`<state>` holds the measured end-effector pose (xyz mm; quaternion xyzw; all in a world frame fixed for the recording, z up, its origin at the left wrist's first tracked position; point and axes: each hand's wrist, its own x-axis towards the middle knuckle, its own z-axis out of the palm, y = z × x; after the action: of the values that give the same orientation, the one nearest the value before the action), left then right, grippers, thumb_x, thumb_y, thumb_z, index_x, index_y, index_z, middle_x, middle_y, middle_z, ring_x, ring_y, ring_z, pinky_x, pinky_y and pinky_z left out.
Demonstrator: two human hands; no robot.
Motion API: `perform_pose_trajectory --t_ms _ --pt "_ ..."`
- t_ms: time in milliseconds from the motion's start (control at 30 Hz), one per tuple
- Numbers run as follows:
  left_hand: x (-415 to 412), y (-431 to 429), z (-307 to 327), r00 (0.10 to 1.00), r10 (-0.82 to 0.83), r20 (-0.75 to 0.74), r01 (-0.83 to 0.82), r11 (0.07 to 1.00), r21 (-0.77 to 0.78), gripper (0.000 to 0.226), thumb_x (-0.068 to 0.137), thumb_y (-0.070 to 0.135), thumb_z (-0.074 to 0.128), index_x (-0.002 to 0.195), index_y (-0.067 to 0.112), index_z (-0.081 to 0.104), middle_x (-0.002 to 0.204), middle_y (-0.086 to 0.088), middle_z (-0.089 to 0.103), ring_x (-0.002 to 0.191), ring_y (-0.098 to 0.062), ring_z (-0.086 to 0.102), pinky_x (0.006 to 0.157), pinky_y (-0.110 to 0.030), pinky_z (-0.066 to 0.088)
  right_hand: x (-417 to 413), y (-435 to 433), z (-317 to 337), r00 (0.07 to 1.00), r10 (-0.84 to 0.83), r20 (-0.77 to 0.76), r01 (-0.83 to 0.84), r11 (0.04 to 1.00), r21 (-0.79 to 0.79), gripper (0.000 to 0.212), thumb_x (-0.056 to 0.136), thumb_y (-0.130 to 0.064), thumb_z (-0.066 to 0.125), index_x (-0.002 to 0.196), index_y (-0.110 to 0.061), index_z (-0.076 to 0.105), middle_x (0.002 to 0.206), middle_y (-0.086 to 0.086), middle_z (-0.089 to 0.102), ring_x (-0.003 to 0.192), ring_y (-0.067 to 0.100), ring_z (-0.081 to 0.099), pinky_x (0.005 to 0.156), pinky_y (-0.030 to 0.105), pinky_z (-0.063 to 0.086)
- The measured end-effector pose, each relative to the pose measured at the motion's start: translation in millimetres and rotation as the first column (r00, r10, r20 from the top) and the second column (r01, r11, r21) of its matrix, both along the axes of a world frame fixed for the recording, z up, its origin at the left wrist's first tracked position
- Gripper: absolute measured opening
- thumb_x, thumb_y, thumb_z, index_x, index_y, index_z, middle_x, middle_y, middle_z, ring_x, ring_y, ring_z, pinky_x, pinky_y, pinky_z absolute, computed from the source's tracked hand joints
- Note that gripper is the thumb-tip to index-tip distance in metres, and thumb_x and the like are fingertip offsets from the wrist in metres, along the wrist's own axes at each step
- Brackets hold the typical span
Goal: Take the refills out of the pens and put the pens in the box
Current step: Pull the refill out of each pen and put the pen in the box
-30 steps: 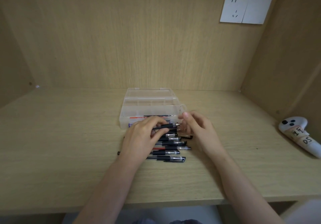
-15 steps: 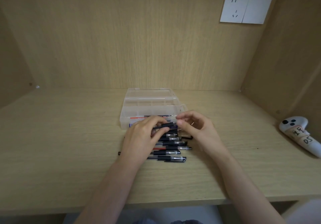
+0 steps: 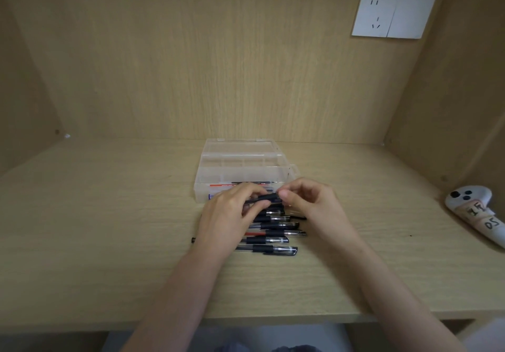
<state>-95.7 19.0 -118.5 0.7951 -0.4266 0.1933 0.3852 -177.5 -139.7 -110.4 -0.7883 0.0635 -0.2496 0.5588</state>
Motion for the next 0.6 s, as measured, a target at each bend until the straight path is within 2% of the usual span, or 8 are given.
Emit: perform_pose_trajectory --t_ms 67,133,233,300,367,467,600 --pt "0 -1 -1 1.000 -0.007 0.013 0.007 1.000 0.009 0.017 0.082 0.035 0.067 0.096 0.026 0.066 0.089 0.014 0.068 0.081 -0.003 0.062 0.069 -0.022 0.049 -1 0 -3 0.999 -0.042 0.000 0.042 0.999 -0.013 0.009 0.085 -0.026 0.067 0.078 -0.021 0.069 0.080 0.011 0.069 0.077 0.024 0.062 0.082 0.045 0.050" --pt "0 -2 -1 1.000 -0.008 0.018 0.008 1.000 0.008 0.017 0.081 0.035 0.067 0.096 0.026 0.067 0.089 0.014 0.068 0.080 -0.003 0.061 0.069 -0.019 0.047 -2 3 -4 0.997 -0.072 0.024 0.073 0.996 -0.043 0.013 0.086 -0.029 0.064 0.077 -0.019 0.068 0.075 0.008 0.067 0.072 0.020 0.059 0.077 0.042 0.050" --pt "0 -1 0 1.000 0.017 0.012 -0.016 0.999 -0.046 0.015 0.079 0.031 0.070 0.092 0.025 0.067 0.085 0.015 0.067 0.079 -0.001 0.057 0.066 -0.010 0.040 -4 5 0 0.988 -0.129 0.085 0.132 0.991 -0.030 0.025 0.088 -0.038 0.055 0.084 -0.019 0.070 0.072 -0.006 0.065 0.072 0.006 0.058 0.070 0.020 0.045" --pt "0 -1 0 1.000 0.025 0.003 -0.025 0.996 -0.089 0.015 0.079 0.028 0.071 0.092 0.023 0.067 0.084 0.014 0.067 0.084 -0.002 0.056 0.067 -0.013 0.039 -8 -1 3 0.972 -0.200 0.123 0.202 0.979 -0.002 0.026 0.087 -0.039 0.054 0.093 -0.020 0.070 0.074 -0.011 0.065 0.069 -0.004 0.055 0.065 0.014 0.041" --pt "0 -1 0 1.000 0.027 0.001 -0.027 0.995 -0.092 0.015 0.079 0.028 0.071 0.093 0.023 0.067 0.085 0.014 0.067 0.084 -0.001 0.055 0.068 -0.012 0.040 -11 -5 4 0.964 -0.225 0.138 0.226 0.974 0.010 0.018 0.088 -0.032 0.058 0.097 -0.021 0.069 0.081 -0.011 0.067 0.071 -0.005 0.055 0.066 0.019 0.042" --pt "0 -1 0 1.000 0.005 0.000 -0.005 0.999 -0.032 0.016 0.080 0.032 0.069 0.095 0.026 0.066 0.087 0.015 0.067 0.081 0.002 0.057 0.068 -0.006 0.039 -12 -2 1 0.989 -0.090 0.121 0.090 0.996 0.007 0.014 0.084 -0.020 0.067 0.098 -0.021 0.070 0.083 -0.010 0.065 0.072 0.001 0.053 0.066 0.016 0.041" --pt "-2 -1 1 0.999 -0.036 -0.001 0.036 0.999 0.003 0.017 0.081 0.036 0.066 0.096 0.028 0.065 0.090 0.015 0.067 0.080 -0.004 0.061 0.071 -0.025 0.050 -10 1 -1 0.996 -0.036 0.086 0.042 0.997 -0.064 0.008 0.083 -0.016 0.069 0.086 -0.023 0.071 0.081 -0.009 0.069 0.072 0.003 0.055 0.068 0.015 0.042"
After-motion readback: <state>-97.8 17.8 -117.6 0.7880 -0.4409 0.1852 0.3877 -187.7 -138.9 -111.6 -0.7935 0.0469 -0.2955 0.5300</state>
